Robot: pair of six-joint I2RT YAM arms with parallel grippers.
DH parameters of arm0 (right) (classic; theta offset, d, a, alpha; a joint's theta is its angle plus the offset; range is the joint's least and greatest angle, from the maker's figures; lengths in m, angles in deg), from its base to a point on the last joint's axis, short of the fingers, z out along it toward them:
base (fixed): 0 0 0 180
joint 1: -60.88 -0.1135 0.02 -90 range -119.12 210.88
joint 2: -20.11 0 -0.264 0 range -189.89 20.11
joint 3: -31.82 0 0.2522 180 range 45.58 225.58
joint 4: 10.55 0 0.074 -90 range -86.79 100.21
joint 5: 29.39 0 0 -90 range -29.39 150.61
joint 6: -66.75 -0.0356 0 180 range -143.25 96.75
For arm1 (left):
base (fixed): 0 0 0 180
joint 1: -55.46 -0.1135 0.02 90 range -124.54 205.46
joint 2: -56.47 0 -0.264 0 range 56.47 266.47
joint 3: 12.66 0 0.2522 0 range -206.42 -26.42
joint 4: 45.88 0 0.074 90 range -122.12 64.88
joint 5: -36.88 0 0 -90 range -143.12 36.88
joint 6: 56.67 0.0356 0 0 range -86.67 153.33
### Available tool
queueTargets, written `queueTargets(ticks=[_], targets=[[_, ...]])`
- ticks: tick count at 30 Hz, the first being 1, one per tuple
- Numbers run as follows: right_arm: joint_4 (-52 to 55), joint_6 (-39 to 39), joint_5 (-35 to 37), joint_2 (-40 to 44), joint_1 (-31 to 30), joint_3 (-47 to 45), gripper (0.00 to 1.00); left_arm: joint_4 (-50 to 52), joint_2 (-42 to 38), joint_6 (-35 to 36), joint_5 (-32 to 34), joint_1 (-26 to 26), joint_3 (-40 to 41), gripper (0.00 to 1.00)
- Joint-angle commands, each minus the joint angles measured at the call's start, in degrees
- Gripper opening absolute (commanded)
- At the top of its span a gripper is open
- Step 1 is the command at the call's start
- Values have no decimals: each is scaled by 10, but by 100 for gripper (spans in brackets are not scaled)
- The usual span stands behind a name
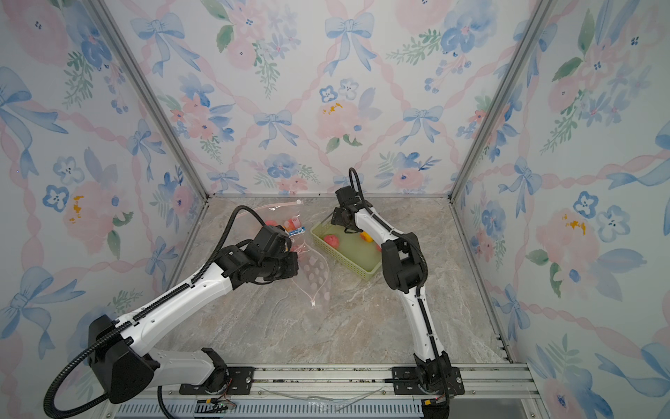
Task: Place the peach in a zip-top bag and seal the zipper
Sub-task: Pick up the peach from the basket.
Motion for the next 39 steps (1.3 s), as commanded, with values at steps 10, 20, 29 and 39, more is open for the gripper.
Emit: queueTargets(ticks=[10, 20, 29, 39], targets=[[-13, -12, 3, -20, 7, 16, 69, -12, 21, 3, -14, -3, 6, 0], [-65, 23, 1, 84, 4, -108, 60, -16, 31, 1, -15, -3, 3, 0], [-94, 77, -29, 307, -37, -299, 58, -20, 44, 6, -20, -3, -12, 0], [-36, 115, -58, 534, -152, -412, 59, -28, 55, 11, -24, -4, -21, 0]])
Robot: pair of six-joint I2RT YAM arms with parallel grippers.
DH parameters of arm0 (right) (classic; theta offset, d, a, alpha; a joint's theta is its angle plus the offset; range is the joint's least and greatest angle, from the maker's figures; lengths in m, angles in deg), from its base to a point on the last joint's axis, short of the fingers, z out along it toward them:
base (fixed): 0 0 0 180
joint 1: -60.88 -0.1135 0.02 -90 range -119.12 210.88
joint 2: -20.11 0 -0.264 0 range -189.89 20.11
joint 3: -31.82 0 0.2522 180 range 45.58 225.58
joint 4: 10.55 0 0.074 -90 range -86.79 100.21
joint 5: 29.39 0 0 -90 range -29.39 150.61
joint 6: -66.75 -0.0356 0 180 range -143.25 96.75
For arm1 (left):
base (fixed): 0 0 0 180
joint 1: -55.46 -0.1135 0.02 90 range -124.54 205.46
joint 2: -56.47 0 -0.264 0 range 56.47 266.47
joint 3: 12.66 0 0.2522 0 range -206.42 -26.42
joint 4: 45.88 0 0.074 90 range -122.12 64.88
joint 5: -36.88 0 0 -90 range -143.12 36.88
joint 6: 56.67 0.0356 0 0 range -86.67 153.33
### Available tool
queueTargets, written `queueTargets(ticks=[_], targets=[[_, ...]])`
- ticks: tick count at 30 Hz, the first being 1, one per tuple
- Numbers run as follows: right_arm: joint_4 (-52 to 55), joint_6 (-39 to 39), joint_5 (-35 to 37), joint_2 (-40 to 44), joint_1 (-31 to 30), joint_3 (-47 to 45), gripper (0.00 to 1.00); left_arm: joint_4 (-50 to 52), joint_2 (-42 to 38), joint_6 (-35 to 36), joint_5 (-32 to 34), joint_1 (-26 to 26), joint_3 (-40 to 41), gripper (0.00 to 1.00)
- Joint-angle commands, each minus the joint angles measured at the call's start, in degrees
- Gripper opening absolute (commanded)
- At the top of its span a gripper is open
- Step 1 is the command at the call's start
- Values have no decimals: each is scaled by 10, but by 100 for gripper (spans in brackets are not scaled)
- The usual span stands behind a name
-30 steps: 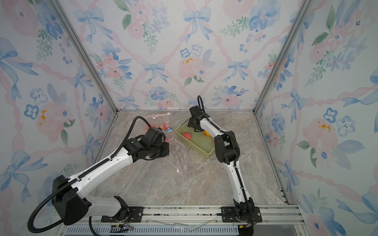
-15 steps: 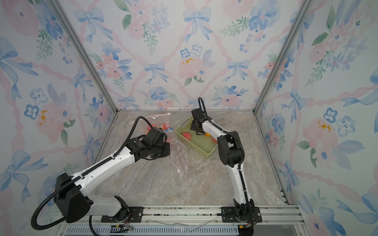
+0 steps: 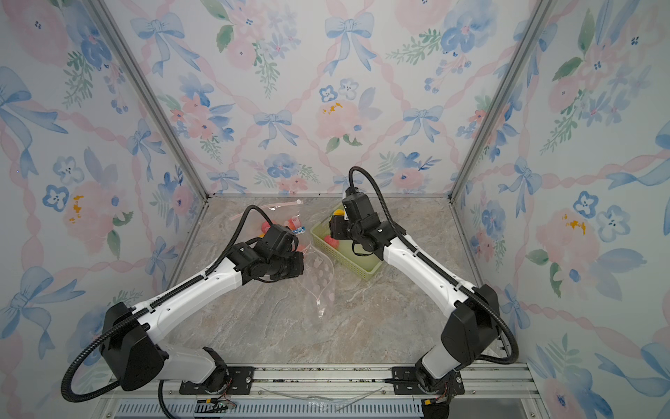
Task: Place the peach in a zip-top bag and seal the zipper
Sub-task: Pick up the peach from the basket, then place the peach in the zipper food storage bag.
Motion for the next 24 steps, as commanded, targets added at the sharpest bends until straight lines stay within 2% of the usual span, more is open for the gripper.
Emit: queueTargets(ticks=[1, 7, 12, 17, 20, 24], targets=[[48, 19, -5, 28, -37, -28, 59, -6, 9, 9, -9, -4, -16, 0], [51, -16, -3, 45, -101, -73, 59, -11, 13, 8, -13, -4, -18, 0], [51, -35, 11, 20, -133, -82, 61, -13, 12, 6, -16, -4, -18, 0], [58, -38, 14, -4, -148, -76, 72, -14, 7, 5, -16, -4, -15, 0], [68, -38, 22, -8, -148, -68, 83, -14, 4, 5, -17, -3, -15, 0], [83, -29, 34, 1, -148, -55, 86, -14, 1, 4, -15, -4, -14, 0]])
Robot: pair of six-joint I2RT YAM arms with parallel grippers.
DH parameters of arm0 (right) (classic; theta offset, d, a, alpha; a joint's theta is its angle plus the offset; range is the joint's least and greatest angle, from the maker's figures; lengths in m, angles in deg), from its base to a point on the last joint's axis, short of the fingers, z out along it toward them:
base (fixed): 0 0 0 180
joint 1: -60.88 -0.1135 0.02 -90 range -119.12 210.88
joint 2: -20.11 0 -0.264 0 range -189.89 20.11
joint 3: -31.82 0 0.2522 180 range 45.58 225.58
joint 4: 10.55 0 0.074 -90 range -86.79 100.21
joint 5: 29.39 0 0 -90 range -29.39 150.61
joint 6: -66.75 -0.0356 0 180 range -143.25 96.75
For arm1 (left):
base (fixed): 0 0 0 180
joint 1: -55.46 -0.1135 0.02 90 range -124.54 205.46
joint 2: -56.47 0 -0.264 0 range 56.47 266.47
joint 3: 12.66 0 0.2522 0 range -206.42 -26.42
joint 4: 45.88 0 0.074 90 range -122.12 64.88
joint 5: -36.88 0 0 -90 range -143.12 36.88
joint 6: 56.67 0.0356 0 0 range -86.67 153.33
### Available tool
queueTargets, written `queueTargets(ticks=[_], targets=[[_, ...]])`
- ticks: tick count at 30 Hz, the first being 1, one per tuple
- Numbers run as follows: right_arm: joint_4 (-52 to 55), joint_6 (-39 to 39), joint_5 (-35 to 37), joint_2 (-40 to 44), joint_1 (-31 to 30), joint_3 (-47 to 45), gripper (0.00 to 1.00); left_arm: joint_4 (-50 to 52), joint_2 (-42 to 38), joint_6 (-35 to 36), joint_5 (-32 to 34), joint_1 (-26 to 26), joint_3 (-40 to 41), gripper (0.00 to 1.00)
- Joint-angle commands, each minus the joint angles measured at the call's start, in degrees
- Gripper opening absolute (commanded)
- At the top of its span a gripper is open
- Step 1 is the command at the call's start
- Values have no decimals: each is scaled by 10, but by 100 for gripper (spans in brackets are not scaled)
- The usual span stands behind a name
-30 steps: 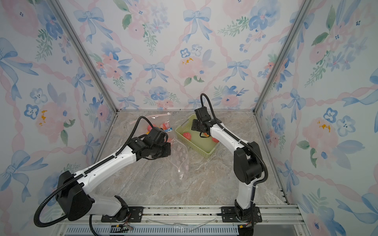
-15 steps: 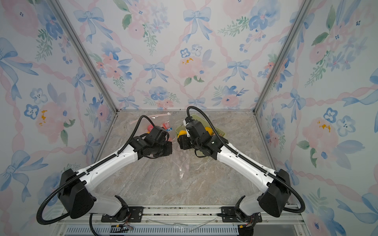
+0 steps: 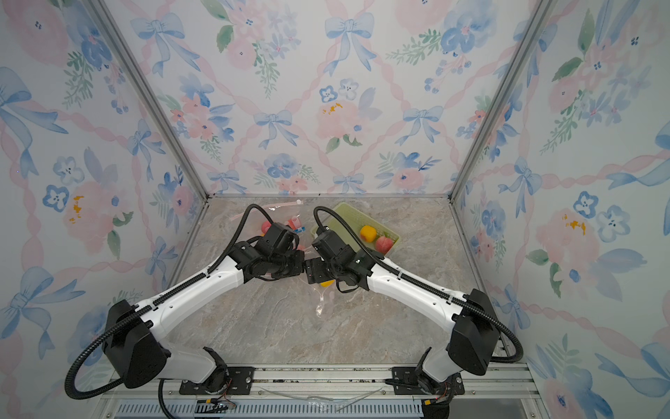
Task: Place the peach in a zip-top bag and seal the zipper
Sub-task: Place the peach in the zipper food storage bag, then pick up the peach from the basket.
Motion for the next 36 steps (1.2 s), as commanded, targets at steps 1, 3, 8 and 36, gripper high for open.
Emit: queueTargets(ticks=[1, 3, 8, 36], targets=[[25, 7, 20, 10, -2, 24, 86, -7, -7, 4, -8, -1, -7, 0], [31, 12, 23, 21, 4, 29, 85, -8, -9, 4, -8, -1, -5, 0], [30, 17, 1, 59, 53, 32, 82, -8, -14, 2, -12, -1, 4, 0], [-10, 20, -188, -313, 261, 229, 83, -10, -28, -9, -14, -1, 33, 0]])
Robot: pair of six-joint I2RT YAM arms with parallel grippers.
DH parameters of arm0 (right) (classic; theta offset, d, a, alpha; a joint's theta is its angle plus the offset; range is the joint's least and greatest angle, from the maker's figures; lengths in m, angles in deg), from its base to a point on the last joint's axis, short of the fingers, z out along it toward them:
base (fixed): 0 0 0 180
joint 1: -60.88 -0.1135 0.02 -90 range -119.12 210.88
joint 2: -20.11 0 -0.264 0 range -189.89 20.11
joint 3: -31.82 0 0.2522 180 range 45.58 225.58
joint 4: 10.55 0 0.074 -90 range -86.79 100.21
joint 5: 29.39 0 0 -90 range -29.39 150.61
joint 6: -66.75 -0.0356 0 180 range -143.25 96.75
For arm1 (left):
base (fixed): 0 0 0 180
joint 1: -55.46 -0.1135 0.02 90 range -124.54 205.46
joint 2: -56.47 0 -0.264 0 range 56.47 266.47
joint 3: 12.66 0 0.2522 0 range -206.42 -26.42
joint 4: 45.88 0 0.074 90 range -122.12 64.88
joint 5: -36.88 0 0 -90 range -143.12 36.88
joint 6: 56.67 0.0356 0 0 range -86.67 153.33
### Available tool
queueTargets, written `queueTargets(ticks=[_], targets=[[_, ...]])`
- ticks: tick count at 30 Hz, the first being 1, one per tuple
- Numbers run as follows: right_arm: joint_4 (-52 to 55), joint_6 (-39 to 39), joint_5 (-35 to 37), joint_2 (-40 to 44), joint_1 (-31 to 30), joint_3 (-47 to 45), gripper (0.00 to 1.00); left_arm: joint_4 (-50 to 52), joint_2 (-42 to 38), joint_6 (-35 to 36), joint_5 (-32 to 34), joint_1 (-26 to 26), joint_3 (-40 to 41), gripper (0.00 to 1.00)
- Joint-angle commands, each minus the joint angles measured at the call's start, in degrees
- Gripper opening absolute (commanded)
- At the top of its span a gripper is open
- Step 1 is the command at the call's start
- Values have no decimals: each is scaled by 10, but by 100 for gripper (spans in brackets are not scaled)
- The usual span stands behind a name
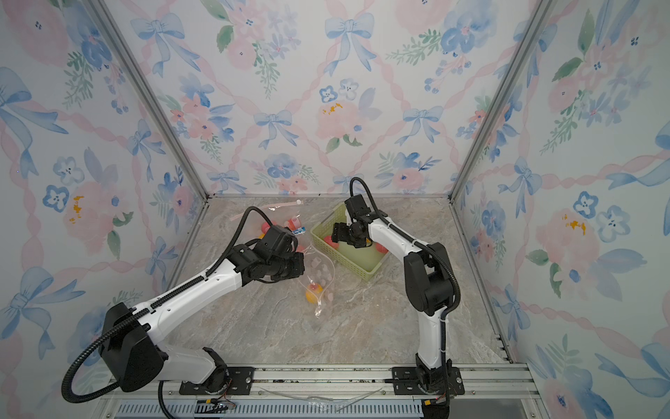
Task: Place the peach in a zip-top bag and seal the zipper
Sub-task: Pick up the peach from the basket.
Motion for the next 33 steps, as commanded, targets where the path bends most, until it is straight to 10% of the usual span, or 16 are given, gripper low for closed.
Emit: queueTargets(ticks=[1, 18, 33], targets=[[-3, 0, -20, -33, -1, 44, 83, 3, -14, -7, -8, -1, 10, 0], [95, 26, 19, -181, -28, 209, 81, -1, -10, -8, -8, -1, 11, 0], [111, 55, 69, -150, -31, 171, 52, 0, -5, -8, -8, -1, 5, 0]])
